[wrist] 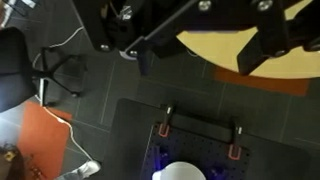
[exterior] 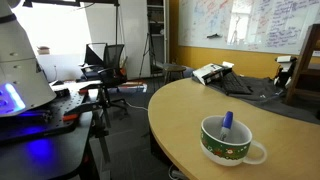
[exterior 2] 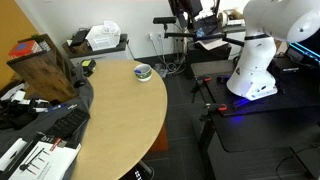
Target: Pick up the pen from the mug cup and put it on the table
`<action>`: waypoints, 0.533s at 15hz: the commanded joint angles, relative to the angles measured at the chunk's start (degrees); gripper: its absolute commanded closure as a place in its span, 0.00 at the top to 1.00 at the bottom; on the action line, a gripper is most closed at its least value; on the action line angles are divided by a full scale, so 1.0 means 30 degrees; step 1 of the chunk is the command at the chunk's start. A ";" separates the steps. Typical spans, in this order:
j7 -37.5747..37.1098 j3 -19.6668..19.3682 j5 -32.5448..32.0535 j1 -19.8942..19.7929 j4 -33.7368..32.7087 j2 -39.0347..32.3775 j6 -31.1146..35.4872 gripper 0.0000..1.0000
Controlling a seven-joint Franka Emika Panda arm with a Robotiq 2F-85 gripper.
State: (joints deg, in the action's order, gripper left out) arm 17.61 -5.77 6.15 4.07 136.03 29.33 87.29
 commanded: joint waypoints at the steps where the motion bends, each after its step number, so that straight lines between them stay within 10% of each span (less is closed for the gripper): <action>1: 0.0094 0.0226 0.0081 -0.0267 -0.0028 -0.0023 -0.0038 1.00; 8: -0.2725 0.0777 -0.0015 -0.0999 0.0020 -0.0731 0.2248 1.00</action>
State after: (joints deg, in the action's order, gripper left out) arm 15.93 -5.36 6.13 3.40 136.15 29.13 89.28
